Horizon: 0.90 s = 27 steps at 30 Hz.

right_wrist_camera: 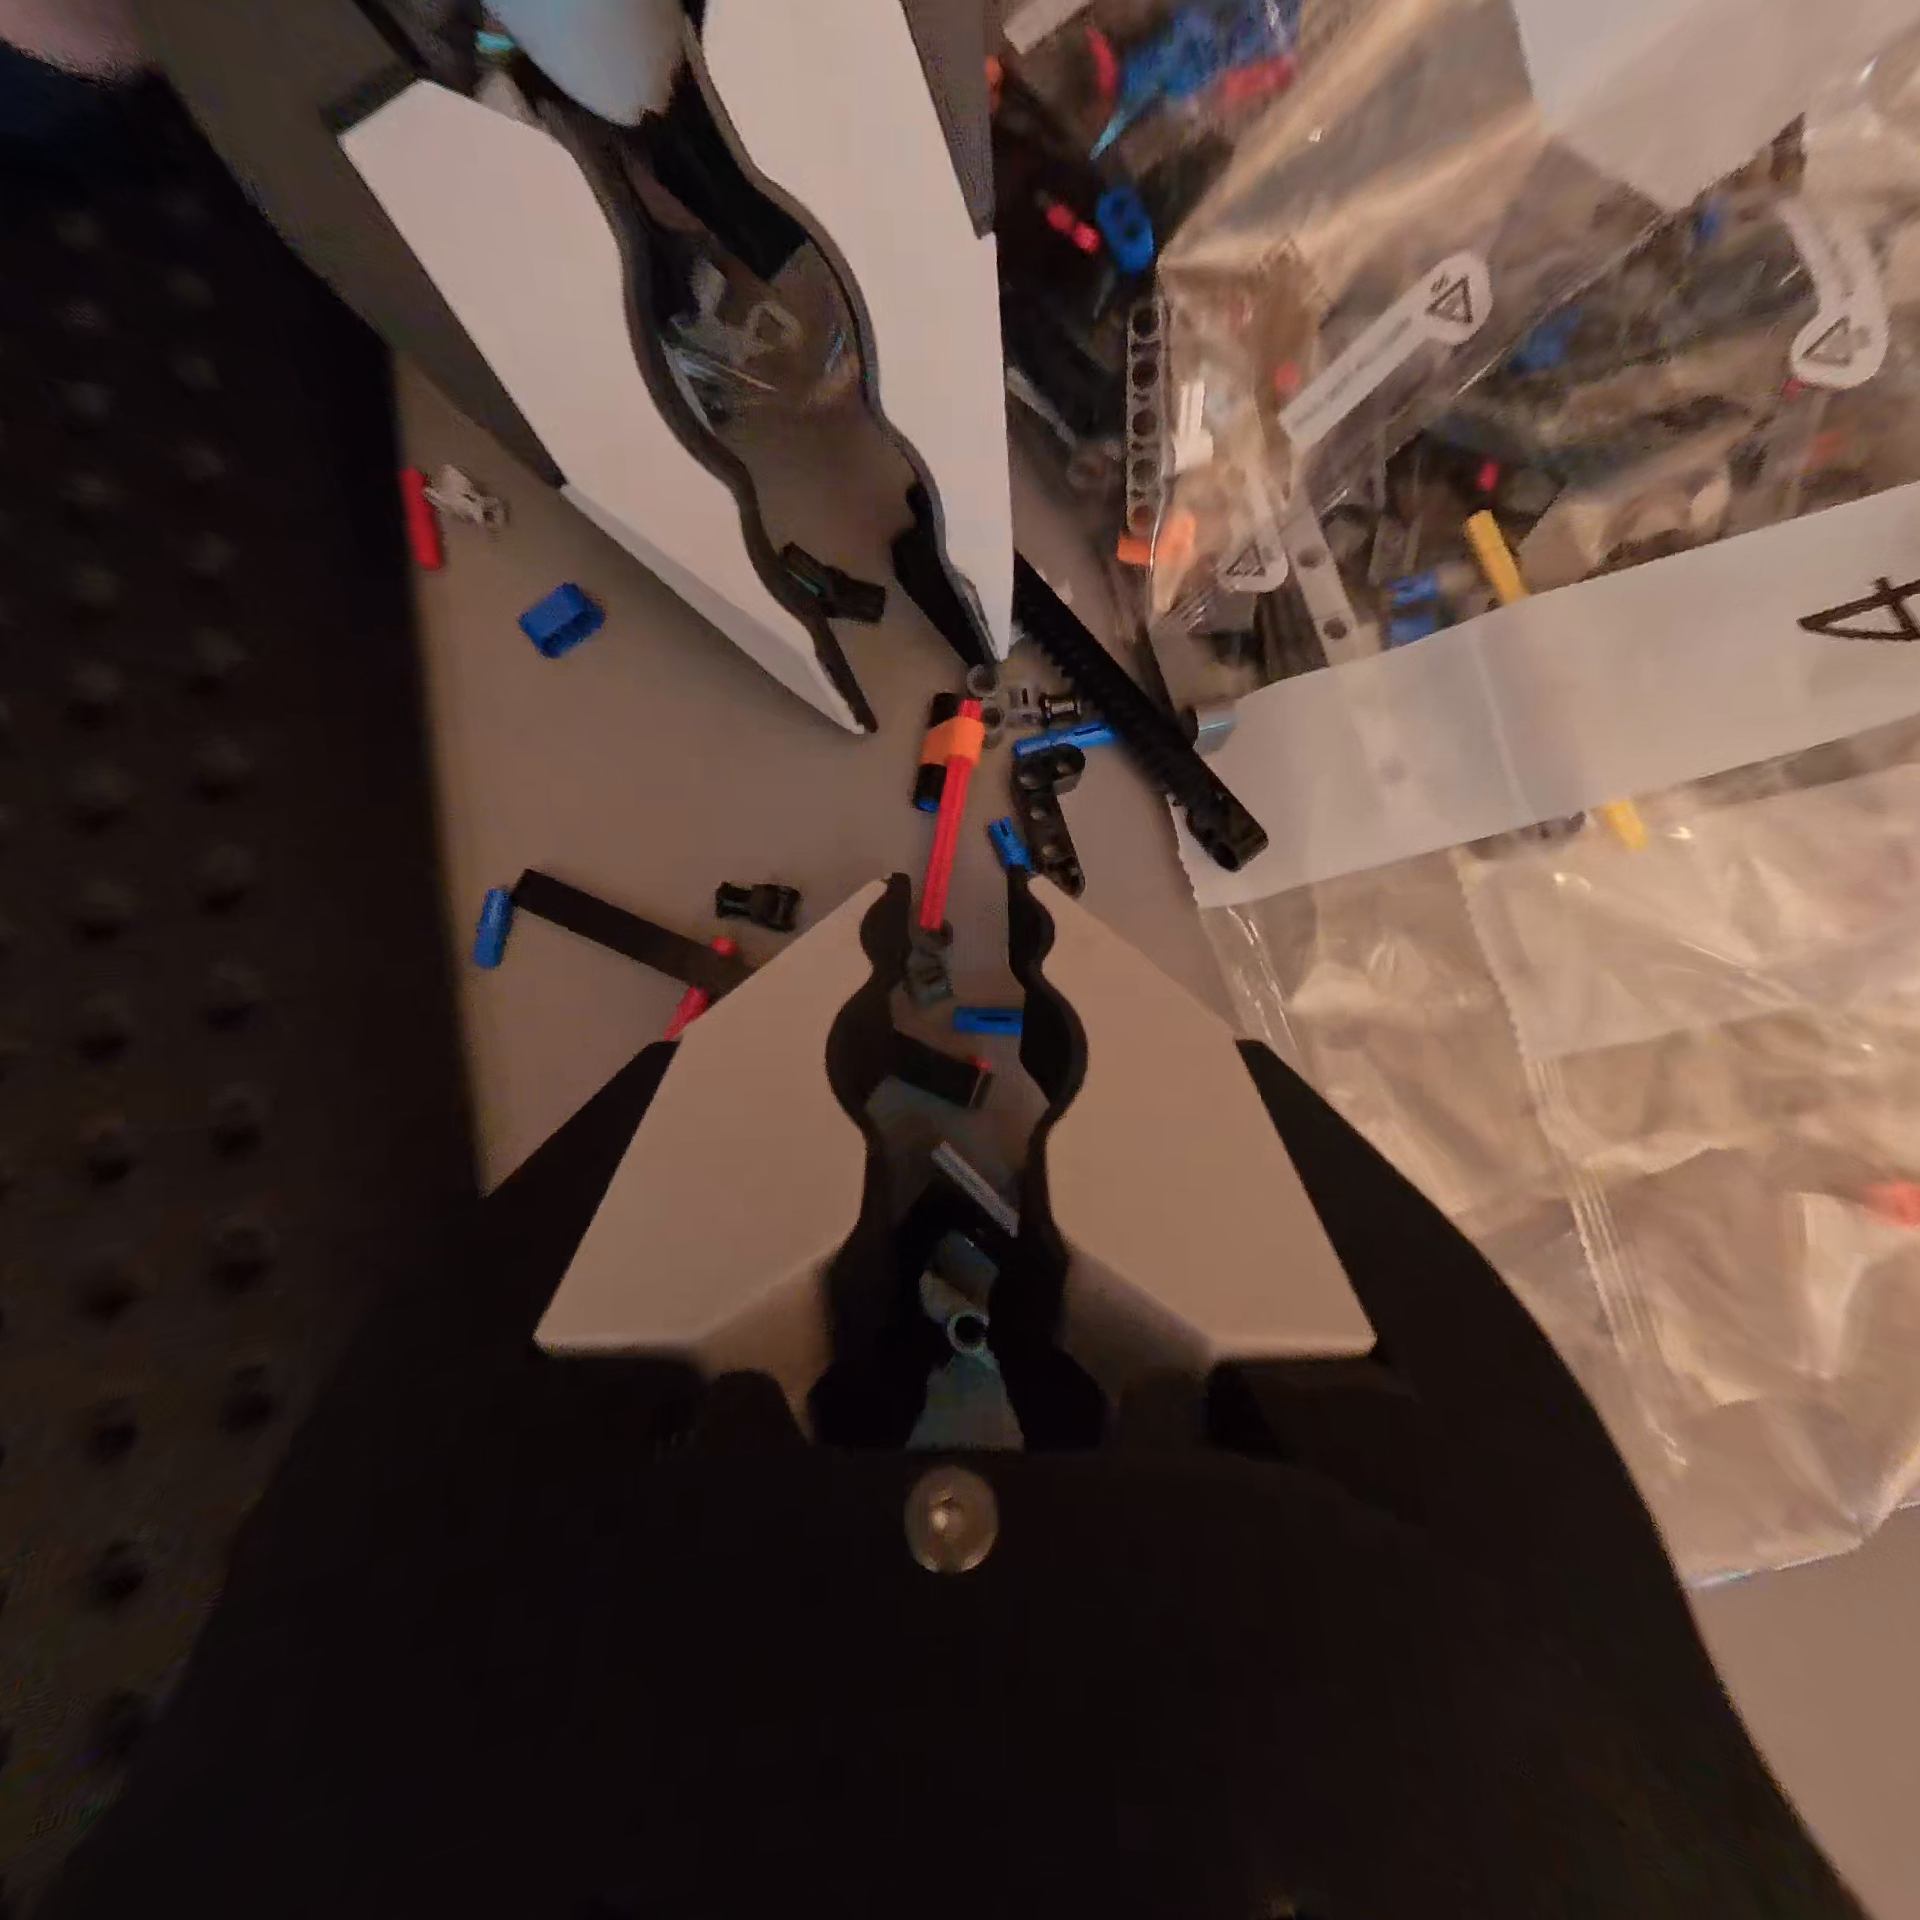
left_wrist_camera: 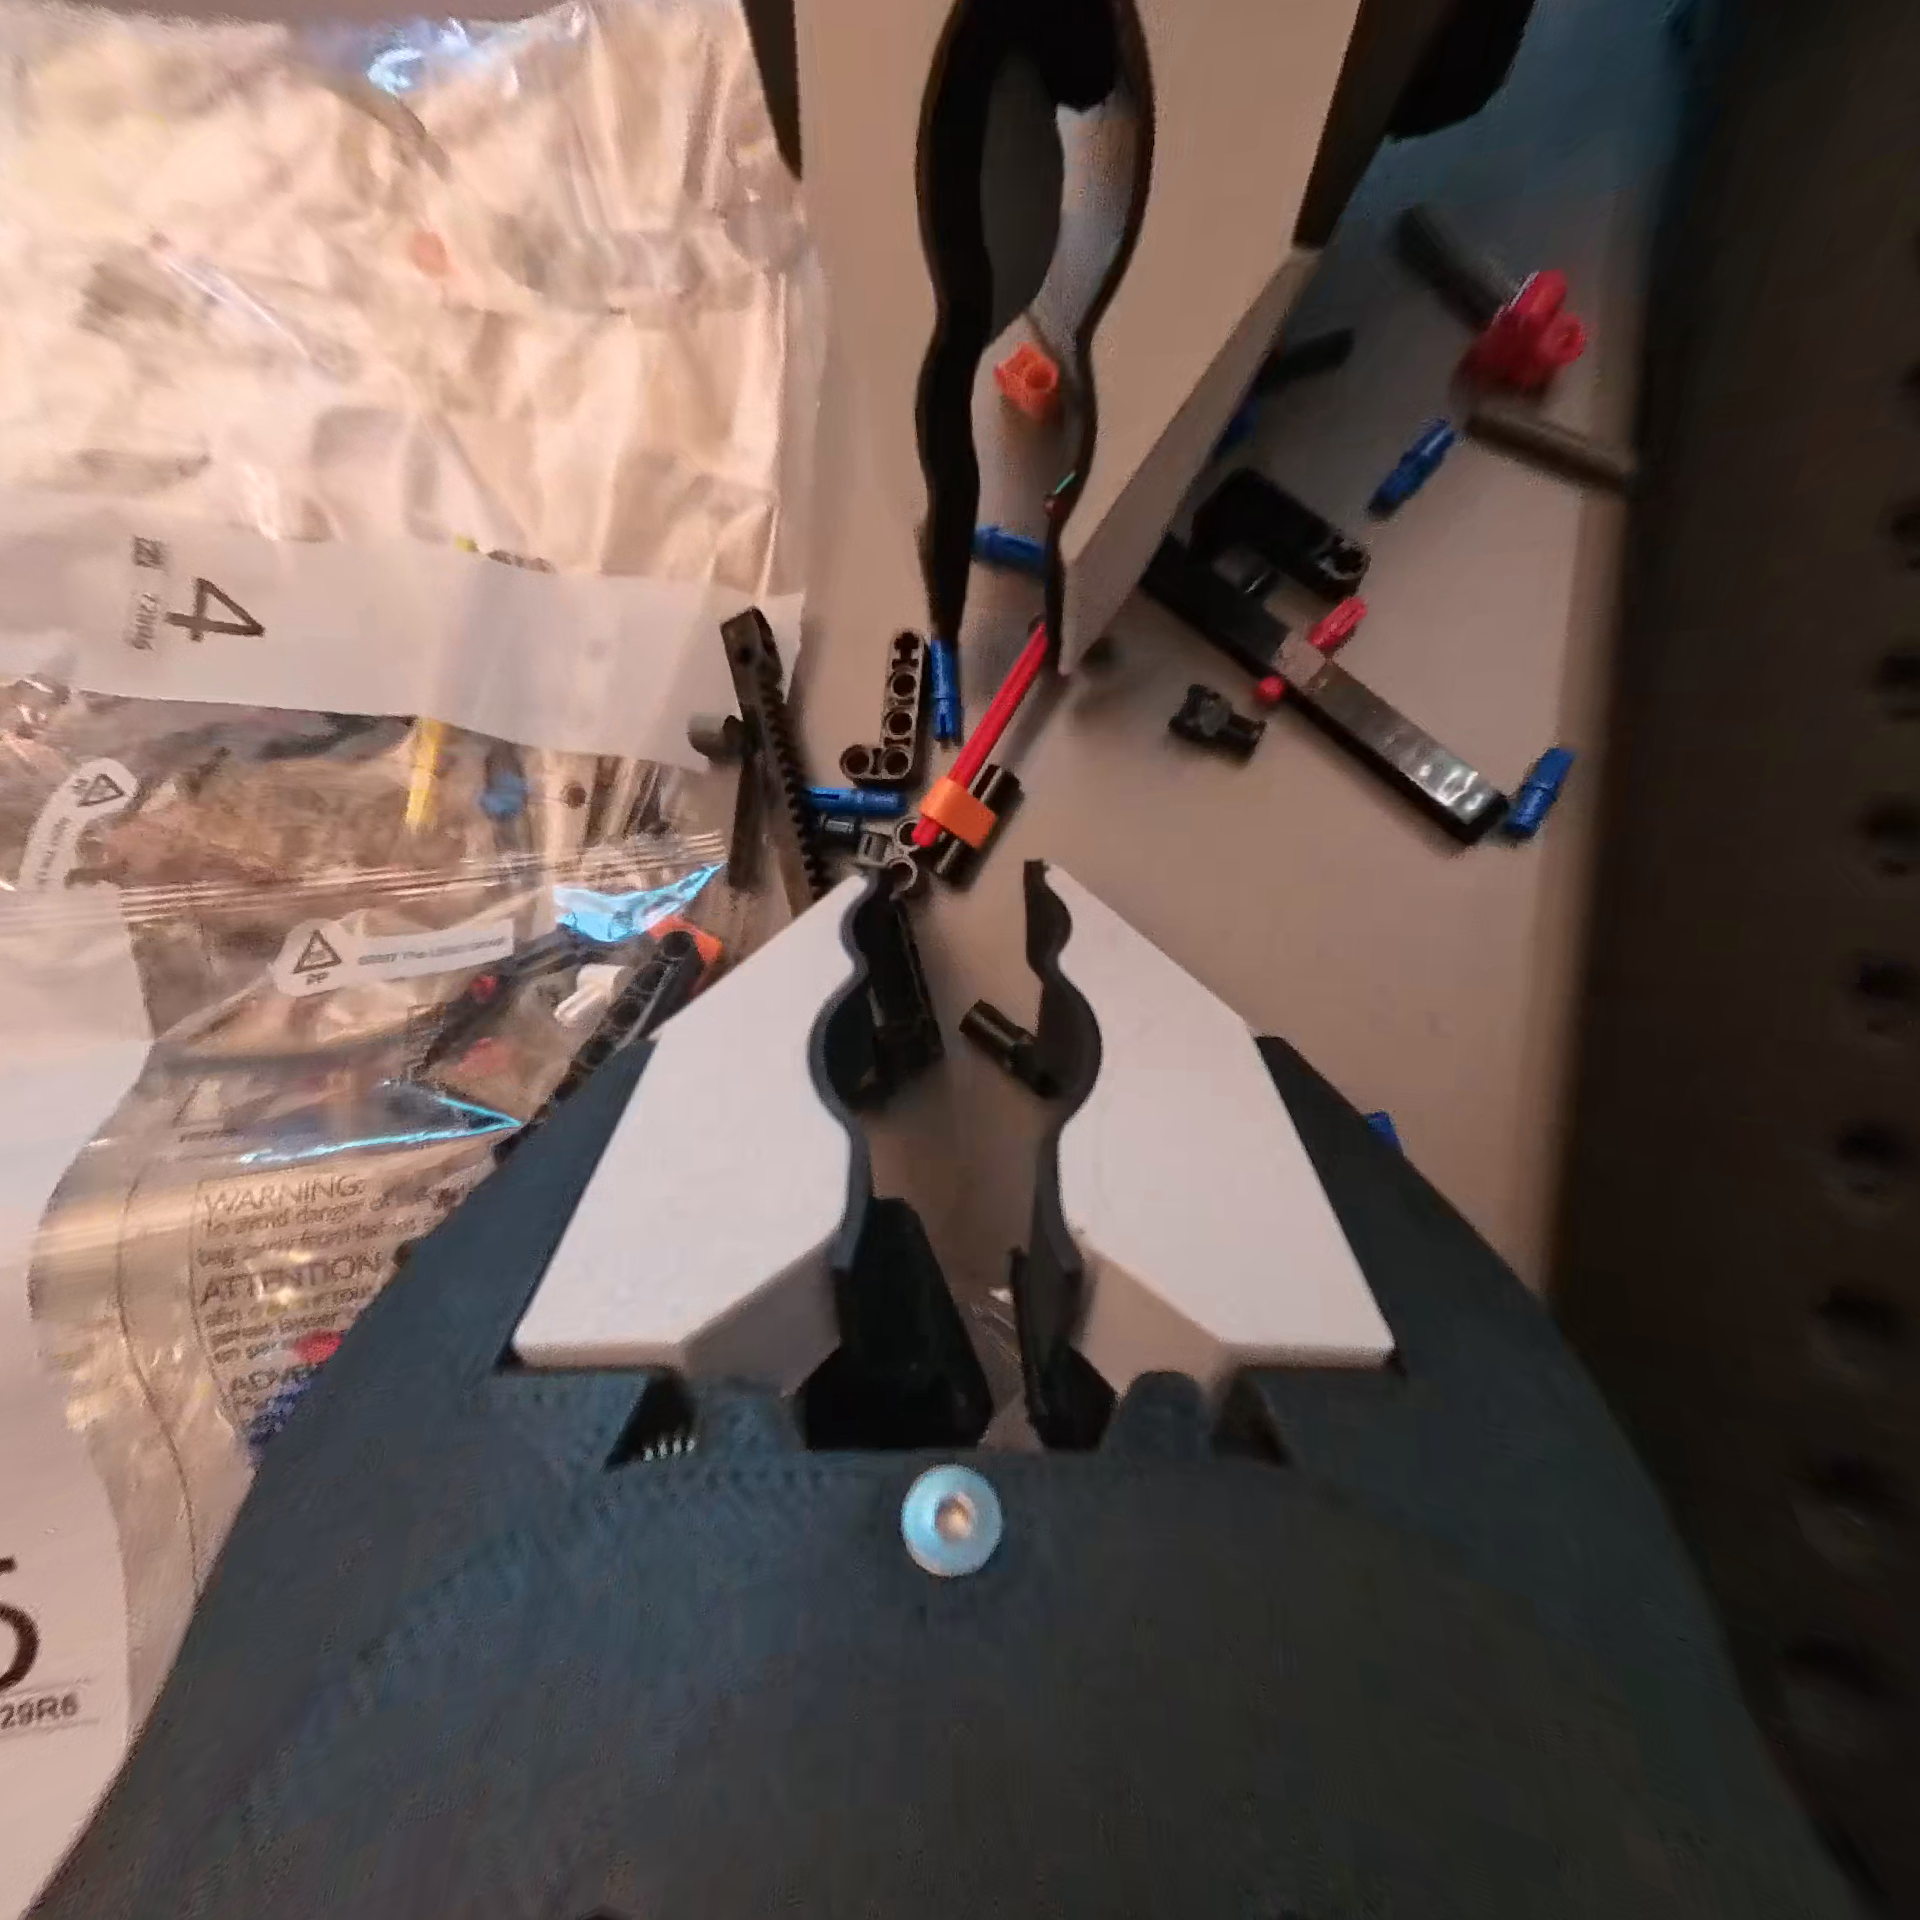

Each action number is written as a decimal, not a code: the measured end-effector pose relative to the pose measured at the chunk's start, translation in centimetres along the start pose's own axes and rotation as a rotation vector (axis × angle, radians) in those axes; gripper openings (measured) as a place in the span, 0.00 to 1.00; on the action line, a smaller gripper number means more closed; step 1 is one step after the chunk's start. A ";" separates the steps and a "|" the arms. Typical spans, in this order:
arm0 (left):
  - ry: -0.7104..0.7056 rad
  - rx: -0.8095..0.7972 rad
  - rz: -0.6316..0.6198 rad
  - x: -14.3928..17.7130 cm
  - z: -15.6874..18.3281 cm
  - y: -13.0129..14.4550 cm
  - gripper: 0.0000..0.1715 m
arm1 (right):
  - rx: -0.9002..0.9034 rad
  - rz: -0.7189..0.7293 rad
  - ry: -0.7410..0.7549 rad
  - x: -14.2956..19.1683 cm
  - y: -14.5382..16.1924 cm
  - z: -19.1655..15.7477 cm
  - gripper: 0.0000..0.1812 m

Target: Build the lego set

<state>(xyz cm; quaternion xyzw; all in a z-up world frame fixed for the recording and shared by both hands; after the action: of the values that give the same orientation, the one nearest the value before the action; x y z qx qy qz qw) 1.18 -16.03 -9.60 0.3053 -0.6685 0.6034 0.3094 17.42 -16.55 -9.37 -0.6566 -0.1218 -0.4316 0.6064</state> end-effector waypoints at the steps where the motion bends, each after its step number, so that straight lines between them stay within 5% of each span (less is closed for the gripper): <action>1: -0.001 0.000 -0.002 -0.1 0.0 0.0 0.15 | 0.001 -0.029 0.004 -0.4 0.1 0.0 0.09; 5: 0.003 0.005 0.000 -0.1 0.0 -0.1 0.15 | 0.040 -0.046 0.011 -0.9 -0.2 -0.4 0.01; 27: 0.067 -0.009 0.241 1.9 0.4 -1.2 0.05 | 0.207 0.180 0.096 2.0 -1.6 -1.5 0.06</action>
<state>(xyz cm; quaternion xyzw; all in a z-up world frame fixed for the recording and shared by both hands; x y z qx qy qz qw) 0.88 -16.55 -7.40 0.2011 -0.6923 0.6431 0.2582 16.85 -18.25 -7.02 -0.5775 -0.0774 -0.3915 0.7122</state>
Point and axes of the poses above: each gripper's, where its closed fingertips meet, x back along the fingers, y out of its underside, z = x × y across the jaws, the point moved 10 cm from there along x, back along the fingers, and after that the axes turned 10 degrees about y, right-handed, at the moved point
